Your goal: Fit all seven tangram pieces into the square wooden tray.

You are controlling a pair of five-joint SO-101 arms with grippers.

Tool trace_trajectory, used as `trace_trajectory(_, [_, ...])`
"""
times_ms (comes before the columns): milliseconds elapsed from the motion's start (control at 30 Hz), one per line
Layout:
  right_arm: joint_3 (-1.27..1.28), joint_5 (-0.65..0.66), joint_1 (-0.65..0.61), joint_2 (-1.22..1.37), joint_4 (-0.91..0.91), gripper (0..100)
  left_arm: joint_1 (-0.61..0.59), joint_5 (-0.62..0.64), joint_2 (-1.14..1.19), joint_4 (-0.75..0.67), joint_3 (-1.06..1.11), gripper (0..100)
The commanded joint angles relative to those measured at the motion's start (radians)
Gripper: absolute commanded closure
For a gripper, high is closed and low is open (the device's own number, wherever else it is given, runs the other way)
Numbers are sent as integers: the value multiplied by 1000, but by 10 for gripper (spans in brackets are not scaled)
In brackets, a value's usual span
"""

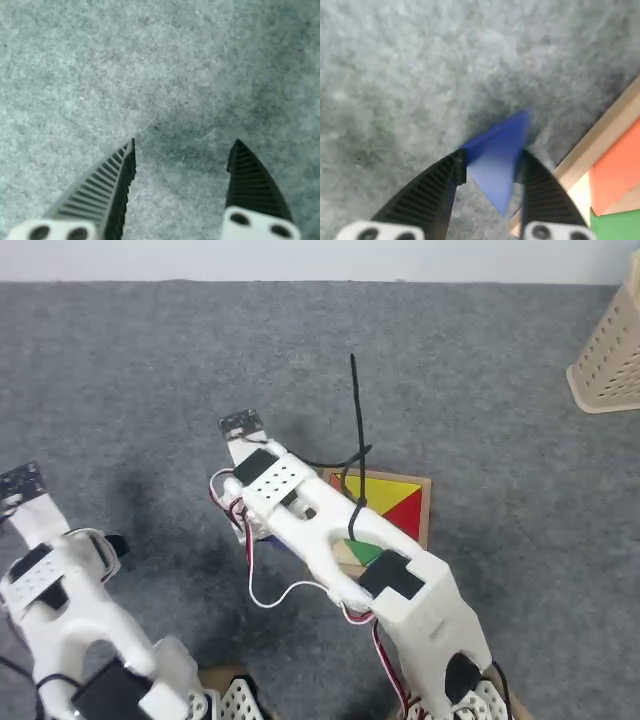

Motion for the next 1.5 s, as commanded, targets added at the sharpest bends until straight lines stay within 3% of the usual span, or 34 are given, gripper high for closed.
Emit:
trace_trajectory(0, [-8,-9,-12,-2,-27,900,5,5,-40,-21,-2,720])
trace_trajectory(233, [-8,-9,44,-12,-22,940,5,5,-40,-21,-2,720])
trace_trajectory(500, [-115,-9,58,-35,87,793,6,5,-40,-21,-2,720])
trace_trajectory(767, [-158,-11,-41,5,113,790,6,5,-40,-21,-2,720])
trace_trajectory(1467, [-245,-17,-36,104,59,789,6,5,-40,-21,-2,720])
